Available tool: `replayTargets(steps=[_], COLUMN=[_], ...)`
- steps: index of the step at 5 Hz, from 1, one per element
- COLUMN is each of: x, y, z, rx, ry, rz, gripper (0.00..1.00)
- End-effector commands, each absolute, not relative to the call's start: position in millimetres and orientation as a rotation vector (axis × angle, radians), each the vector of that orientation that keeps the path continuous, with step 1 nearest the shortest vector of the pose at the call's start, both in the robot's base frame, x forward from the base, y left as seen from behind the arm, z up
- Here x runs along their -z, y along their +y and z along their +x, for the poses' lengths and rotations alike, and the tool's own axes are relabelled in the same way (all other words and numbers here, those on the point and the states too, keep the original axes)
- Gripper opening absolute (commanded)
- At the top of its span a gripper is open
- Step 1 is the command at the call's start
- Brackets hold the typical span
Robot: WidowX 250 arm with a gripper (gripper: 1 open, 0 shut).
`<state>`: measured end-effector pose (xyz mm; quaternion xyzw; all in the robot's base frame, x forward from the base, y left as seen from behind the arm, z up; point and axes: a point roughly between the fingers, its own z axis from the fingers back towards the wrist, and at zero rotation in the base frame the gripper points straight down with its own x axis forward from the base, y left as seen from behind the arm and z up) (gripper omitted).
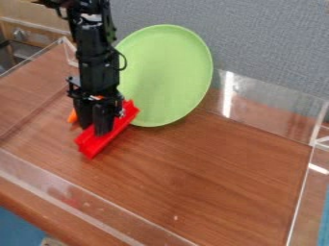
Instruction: Move the red object from the green plate to the table
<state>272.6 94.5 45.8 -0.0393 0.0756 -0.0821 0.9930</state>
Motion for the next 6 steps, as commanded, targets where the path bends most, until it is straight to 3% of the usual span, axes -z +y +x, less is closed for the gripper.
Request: replayTargets(steps=[1,3,6], x=[-65.3,-86.1,-76.5], y=[85.0,53.8,41.5], z=[273.1,274.4,280.4], rx=[0.147,0.13,0.217], ry=[0.096,0.061,0.031], rz=[-0.064,-0.072,-0.075], gripper=[0.0,0.0,0.0])
